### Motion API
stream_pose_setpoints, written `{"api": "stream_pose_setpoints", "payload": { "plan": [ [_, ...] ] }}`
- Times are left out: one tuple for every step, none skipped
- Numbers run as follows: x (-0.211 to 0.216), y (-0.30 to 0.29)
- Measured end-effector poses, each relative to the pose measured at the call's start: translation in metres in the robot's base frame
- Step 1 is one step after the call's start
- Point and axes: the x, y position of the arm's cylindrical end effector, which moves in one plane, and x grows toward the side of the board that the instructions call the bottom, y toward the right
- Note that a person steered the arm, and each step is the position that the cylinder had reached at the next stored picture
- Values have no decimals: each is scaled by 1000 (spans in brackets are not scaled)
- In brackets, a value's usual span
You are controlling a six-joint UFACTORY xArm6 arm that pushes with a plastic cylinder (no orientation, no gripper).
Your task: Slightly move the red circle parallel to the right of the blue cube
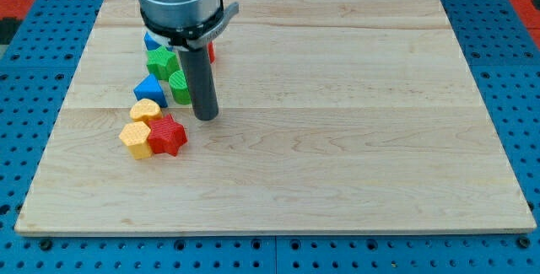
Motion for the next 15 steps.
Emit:
{"api": "stream_pose_setpoints", "payload": {
  "plan": [
    [-13, 15],
    [-27, 41],
    [-49, 46],
    [-69, 44],
    [-76, 31],
    [-76, 10],
    [-76, -5],
    [-77, -10],
    [-84, -10],
    [-91, -10],
    [-91, -10],
    [-91, -9],
    [-92, -5],
    [-97, -1],
    [-110, 0]
  ]
}}
